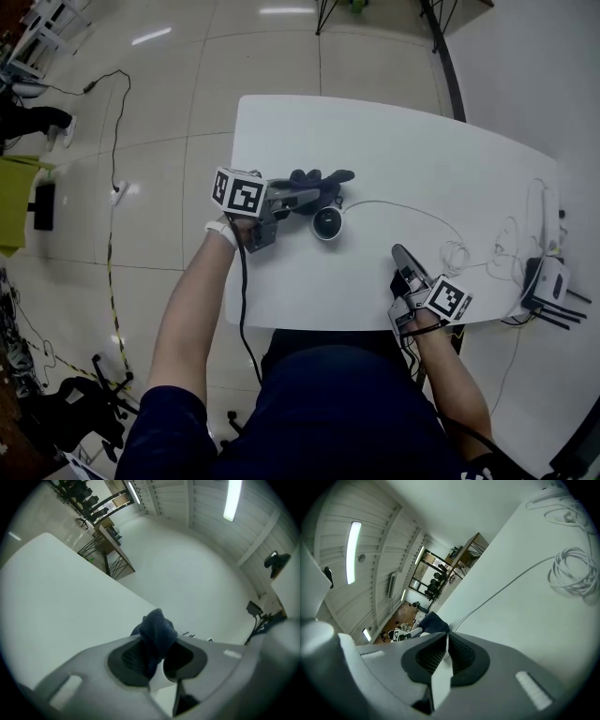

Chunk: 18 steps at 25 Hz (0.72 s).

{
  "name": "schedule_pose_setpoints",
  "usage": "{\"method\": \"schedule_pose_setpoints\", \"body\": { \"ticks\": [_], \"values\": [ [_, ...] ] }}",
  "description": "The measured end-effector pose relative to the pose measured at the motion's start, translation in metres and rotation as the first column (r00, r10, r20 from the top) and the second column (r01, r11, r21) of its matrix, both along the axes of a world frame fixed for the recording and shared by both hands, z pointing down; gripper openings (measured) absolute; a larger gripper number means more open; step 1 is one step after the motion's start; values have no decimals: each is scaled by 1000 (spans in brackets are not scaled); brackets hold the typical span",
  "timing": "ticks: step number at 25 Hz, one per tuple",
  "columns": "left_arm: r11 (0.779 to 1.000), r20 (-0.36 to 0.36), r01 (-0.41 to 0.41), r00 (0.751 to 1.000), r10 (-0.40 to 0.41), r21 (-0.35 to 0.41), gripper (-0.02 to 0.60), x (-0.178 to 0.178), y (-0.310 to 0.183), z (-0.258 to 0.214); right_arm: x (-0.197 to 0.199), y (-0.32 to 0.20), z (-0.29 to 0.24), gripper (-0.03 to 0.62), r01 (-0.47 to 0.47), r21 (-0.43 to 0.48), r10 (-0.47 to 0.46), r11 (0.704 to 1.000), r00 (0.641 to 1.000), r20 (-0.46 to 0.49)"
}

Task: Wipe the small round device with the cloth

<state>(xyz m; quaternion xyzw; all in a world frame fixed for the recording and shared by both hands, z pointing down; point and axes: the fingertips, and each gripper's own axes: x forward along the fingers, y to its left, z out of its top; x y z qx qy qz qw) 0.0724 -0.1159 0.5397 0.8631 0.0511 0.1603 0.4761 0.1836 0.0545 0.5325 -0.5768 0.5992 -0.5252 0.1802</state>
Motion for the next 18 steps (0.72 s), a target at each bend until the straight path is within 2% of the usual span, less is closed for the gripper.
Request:
{"method": "schedule_pose_setpoints", "body": {
  "ticks": [5, 8, 11, 14, 18],
  "values": [
    [995, -1, 92, 996, -93, -31, 100, -24, 9, 2, -6, -6, 2, 21, 46, 0, -46, 999, 999, 4],
    [980, -17, 185, 982, -186, -71, 101, -40, 21, 3, -16, -14, 1, 21, 96, 0, -96, 995, 995, -2],
    [946, -31, 302, 951, -308, -114, 101, -56, 34, 5, -26, -22, -1, 21, 147, 1, -147, 989, 989, -8],
    [900, -27, 414, 907, -421, -136, 101, -70, 49, 11, -35, -27, -3, 21, 184, 20, -185, 983, 983, 13],
    [842, -23, 520, 849, -528, -146, 101, -81, 72, 11, -41, -29, -3, 21, 230, 21, -230, 973, 973, 15]
  ]
}}
